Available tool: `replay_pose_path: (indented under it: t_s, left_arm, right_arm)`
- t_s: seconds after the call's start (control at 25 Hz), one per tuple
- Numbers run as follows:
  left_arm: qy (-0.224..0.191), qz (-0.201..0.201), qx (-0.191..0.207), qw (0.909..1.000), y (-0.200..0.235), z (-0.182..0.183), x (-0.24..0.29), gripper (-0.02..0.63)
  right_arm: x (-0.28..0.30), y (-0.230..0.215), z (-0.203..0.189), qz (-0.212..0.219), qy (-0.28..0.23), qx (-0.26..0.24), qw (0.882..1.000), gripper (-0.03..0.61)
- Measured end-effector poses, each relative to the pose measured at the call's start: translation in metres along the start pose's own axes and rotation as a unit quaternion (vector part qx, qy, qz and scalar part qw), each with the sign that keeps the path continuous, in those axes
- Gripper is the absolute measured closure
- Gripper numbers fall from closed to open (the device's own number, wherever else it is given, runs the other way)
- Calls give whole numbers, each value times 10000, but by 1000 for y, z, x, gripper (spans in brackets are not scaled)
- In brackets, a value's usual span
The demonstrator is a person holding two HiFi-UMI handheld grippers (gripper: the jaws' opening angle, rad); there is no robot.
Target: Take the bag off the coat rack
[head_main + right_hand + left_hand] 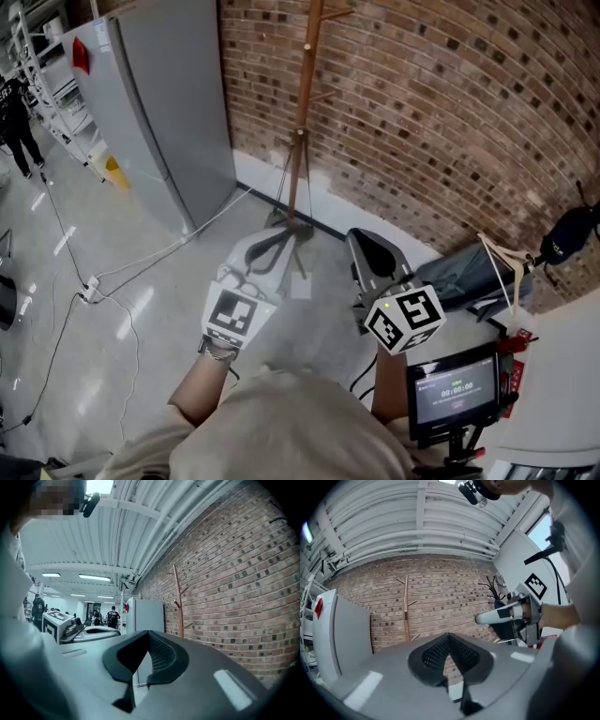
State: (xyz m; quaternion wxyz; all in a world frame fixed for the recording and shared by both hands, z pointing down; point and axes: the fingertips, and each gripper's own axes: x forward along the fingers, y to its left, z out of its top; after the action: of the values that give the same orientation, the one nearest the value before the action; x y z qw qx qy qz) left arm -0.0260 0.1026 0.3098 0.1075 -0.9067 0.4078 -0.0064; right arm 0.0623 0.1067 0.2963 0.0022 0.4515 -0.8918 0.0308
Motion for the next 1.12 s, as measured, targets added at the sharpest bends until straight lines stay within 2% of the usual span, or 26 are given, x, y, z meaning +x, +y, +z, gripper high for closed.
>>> replay_pose_path:
  t_s: [0.4,0.76,1.12]
  left_arm:
    - [44,60,100,9999,17,-3,-21,614]
    - [71,4,-27,10000,29,-14,-37,614]
    - [138,-10,-48,9999,42,-25,-23,614]
  right_arm:
    - [1,16,-2,-156,-35,199,9997,577]
    - [4,42,-9,-133,136,-2,9998,577]
    - [22,31,-12,-116,77,-41,9999,577]
